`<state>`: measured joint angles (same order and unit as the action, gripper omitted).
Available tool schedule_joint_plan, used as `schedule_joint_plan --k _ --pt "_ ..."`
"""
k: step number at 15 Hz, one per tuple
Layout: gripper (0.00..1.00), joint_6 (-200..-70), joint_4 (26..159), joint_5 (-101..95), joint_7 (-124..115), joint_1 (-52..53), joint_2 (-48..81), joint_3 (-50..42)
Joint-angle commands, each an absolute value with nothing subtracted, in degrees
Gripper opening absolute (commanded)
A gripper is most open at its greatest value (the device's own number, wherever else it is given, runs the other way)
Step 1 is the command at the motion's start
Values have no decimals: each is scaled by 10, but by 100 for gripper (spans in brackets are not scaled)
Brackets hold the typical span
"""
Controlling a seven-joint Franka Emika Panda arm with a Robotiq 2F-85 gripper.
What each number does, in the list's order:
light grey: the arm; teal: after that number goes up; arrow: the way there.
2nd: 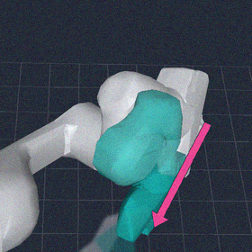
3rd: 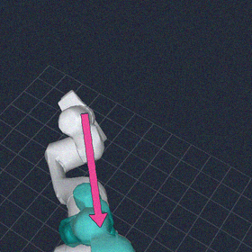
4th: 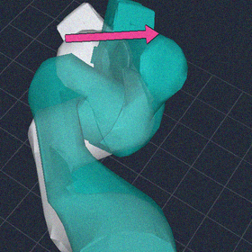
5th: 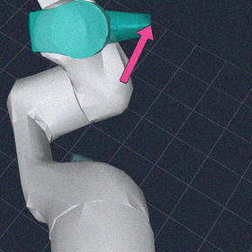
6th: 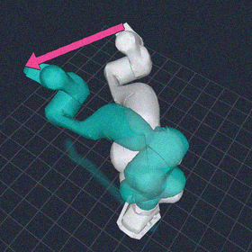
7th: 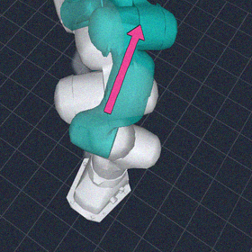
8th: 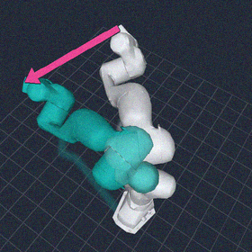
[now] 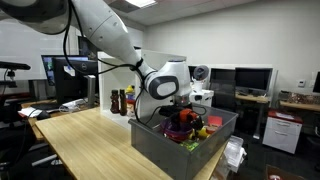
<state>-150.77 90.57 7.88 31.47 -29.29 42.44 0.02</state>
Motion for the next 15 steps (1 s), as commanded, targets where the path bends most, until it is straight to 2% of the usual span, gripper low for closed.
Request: schedule_joint_plan --k 1,6,15 --pt "100 -1487 916 82 337 -309 416 22" --pt "100 -1454 949 112 388 -339 397 67" --pt "100 -1443 1078 177 443 -368 311 87"
